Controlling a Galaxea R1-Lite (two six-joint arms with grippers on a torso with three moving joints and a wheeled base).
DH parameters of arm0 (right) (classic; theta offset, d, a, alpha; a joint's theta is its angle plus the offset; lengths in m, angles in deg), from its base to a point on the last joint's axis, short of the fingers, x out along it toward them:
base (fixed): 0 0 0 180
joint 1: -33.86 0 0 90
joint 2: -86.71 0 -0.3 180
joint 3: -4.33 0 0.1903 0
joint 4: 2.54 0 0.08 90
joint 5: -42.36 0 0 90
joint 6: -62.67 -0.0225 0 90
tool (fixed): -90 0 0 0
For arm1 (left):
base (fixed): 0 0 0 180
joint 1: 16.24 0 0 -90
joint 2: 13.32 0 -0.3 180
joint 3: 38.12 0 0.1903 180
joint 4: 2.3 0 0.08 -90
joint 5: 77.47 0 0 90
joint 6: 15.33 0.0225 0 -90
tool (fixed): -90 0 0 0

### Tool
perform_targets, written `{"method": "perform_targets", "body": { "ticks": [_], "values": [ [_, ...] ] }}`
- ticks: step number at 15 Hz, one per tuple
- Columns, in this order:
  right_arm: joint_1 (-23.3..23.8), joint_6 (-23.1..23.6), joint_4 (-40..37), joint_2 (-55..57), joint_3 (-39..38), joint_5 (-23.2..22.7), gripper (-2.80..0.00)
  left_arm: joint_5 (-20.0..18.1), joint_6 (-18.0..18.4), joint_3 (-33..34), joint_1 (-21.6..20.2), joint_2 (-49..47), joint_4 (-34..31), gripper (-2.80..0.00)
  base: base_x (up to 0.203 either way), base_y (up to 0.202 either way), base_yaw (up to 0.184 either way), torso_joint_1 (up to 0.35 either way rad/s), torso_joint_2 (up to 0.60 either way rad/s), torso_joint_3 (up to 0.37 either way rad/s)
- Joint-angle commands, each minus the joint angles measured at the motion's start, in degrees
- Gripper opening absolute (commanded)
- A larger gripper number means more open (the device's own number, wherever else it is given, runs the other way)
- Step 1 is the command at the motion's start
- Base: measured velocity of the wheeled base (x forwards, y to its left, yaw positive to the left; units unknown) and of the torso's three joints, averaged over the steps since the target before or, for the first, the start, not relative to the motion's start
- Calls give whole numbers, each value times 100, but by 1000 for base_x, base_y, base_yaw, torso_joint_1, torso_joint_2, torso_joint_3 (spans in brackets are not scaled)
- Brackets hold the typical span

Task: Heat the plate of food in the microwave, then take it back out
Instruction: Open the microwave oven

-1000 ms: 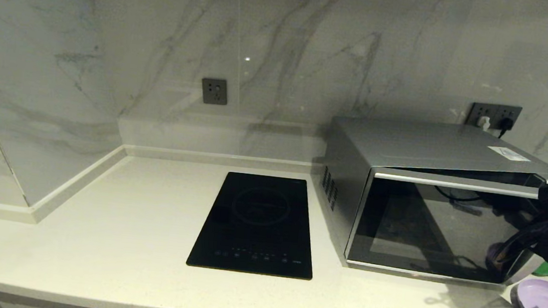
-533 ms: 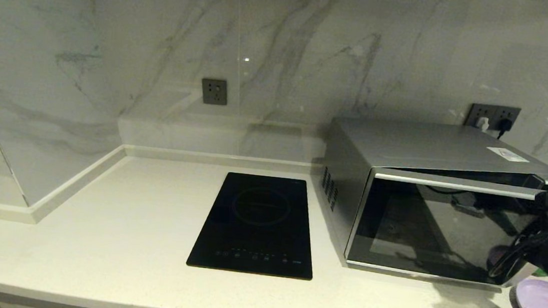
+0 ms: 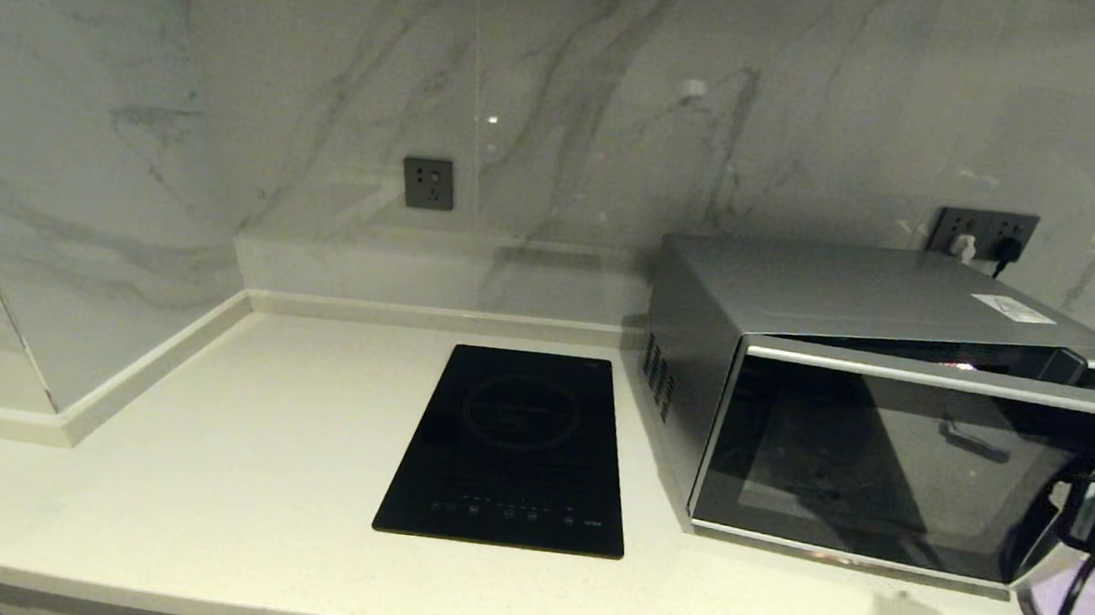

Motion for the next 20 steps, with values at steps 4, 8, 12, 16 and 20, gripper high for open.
{"method": "perform_targets", "body": {
  "ticks": [4, 8, 12, 16, 20],
  "values": [
    [19, 117, -2368, -2450, 920, -767, -280, 1, 0, 1, 4, 0, 3, -280, 0, 0, 0, 0, 0, 0],
    [410, -567, -3599, -1901, 2694, -1032, -280, 1, -2, 1, 4, 0, 3, -280, 0, 0, 0, 0, 0, 0],
    [1036, -1322, -4166, 68, 4016, -1446, -280, 1, -2, 1, 2, 7, 3, -280, 0, 0, 0, 0, 0, 0],
    [1352, -1720, -4345, 1713, 5053, -1771, -280, 1, -3, 1, 3, 0, 3, -280, 0, 0, 0, 0, 0, 0],
    [1752, -2323, -4654, 2500, 6086, -2967, -280, 1, -4, 1, -4, 0, 3, -280, 0, 0, 0, 0, 0, 0]
  ]
}}
